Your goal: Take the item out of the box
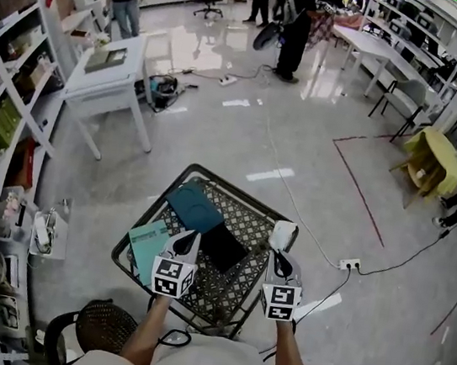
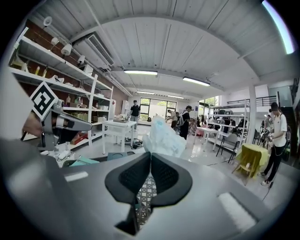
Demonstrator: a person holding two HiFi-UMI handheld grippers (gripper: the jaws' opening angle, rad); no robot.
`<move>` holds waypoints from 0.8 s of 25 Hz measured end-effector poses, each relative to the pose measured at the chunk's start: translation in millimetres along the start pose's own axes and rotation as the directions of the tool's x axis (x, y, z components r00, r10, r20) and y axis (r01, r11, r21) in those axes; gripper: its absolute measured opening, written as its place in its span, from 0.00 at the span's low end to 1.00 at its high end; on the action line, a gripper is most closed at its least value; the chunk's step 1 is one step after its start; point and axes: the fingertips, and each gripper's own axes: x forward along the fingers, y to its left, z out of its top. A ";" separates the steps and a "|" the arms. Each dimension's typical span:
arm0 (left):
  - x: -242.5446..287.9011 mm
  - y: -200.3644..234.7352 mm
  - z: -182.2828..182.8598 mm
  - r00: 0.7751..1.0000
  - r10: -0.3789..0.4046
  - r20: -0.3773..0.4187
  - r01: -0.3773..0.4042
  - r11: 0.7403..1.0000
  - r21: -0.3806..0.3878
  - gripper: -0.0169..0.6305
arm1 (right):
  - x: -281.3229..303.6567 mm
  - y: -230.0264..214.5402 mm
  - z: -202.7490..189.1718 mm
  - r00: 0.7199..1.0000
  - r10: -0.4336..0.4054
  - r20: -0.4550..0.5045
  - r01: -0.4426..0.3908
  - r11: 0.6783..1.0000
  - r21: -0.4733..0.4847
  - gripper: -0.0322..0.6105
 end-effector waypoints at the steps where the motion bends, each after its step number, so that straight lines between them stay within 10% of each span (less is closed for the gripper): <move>1: -0.3 -0.7 5.3 1.000 -0.001 0.010 0.001 1.000 0.004 0.04 | -0.8 -0.6 4.2 1.000 0.000 0.010 0.000 1.000 -0.003 0.06; 20: -7.9 -9.1 33.1 0.998 -0.023 0.065 0.021 0.999 0.027 0.04 | -4.7 4.3 10.9 0.999 0.004 0.037 -0.004 1.000 0.022 0.06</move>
